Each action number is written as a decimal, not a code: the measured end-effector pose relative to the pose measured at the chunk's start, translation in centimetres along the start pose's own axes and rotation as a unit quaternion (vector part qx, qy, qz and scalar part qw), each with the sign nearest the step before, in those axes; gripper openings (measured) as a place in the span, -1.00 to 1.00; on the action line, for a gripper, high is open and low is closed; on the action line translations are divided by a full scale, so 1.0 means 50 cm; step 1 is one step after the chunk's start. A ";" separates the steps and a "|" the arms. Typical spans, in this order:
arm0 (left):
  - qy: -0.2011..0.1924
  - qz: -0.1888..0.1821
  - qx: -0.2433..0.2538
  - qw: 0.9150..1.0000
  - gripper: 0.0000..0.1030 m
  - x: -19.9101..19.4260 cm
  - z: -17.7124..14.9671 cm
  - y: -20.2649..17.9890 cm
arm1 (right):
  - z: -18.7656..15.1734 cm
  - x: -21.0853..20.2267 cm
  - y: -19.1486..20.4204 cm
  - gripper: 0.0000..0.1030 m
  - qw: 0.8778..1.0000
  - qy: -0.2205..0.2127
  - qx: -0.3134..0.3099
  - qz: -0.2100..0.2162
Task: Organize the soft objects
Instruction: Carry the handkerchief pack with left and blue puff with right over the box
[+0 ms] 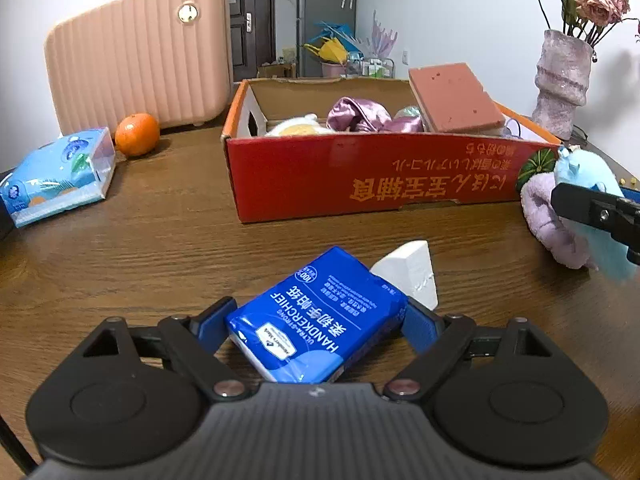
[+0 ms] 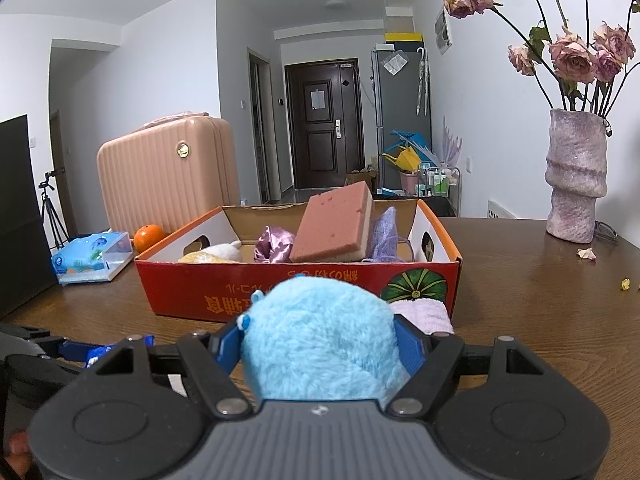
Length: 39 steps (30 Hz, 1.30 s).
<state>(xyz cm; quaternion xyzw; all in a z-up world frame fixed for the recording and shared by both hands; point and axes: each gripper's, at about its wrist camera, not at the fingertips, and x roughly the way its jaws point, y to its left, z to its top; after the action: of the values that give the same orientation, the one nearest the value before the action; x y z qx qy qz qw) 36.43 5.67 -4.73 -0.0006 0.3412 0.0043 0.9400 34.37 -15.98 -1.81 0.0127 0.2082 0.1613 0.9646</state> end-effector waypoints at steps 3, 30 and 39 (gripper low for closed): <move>-0.014 0.006 -0.005 1.000 0.70 -0.012 0.002 0.005 | 0.000 -0.002 0.000 0.45 1.000 -0.002 0.000 0.001; -0.130 0.030 -0.021 0.991 0.70 -0.096 0.075 -0.017 | 0.051 -0.004 0.031 0.45 0.998 -0.045 -0.035 0.013; -0.150 0.042 -0.040 0.987 0.70 -0.075 0.129 -0.010 | 0.107 0.020 0.026 0.46 0.997 -0.073 -0.026 0.003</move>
<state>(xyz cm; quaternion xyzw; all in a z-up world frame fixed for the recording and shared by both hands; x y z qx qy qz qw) 37.71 5.16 2.63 -0.0235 0.1958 0.0571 0.9787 37.00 -14.22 2.78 0.0001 0.1331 0.1685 0.9767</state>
